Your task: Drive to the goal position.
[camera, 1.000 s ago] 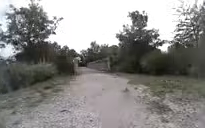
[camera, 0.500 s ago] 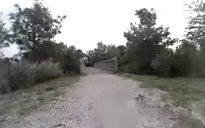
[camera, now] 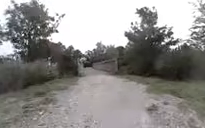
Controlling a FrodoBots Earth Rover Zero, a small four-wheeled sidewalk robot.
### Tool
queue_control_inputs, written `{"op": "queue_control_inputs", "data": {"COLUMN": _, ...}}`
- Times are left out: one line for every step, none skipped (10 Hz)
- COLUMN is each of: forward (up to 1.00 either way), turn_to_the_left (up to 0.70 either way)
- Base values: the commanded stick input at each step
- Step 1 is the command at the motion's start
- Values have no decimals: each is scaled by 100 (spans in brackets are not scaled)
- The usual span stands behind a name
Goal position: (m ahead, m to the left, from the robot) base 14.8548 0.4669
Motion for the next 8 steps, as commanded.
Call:
{"op": "queue_control_inputs", "data": {"forward": 70, "turn_to_the_left": 0}}
{"op": "queue_control_inputs", "data": {"forward": 70, "turn_to_the_left": 0}}
{"op": "queue_control_inputs", "data": {"forward": 70, "turn_to_the_left": 0}}
{"op": "queue_control_inputs", "data": {"forward": 70, "turn_to_the_left": 0}}
{"op": "queue_control_inputs", "data": {"forward": 70, "turn_to_the_left": 0}}
{"op": "queue_control_inputs", "data": {"forward": 70, "turn_to_the_left": 0}}
{"op": "queue_control_inputs", "data": {"forward": 70, "turn_to_the_left": 0}}
{"op": "queue_control_inputs", "data": {"forward": 70, "turn_to_the_left": 0}}
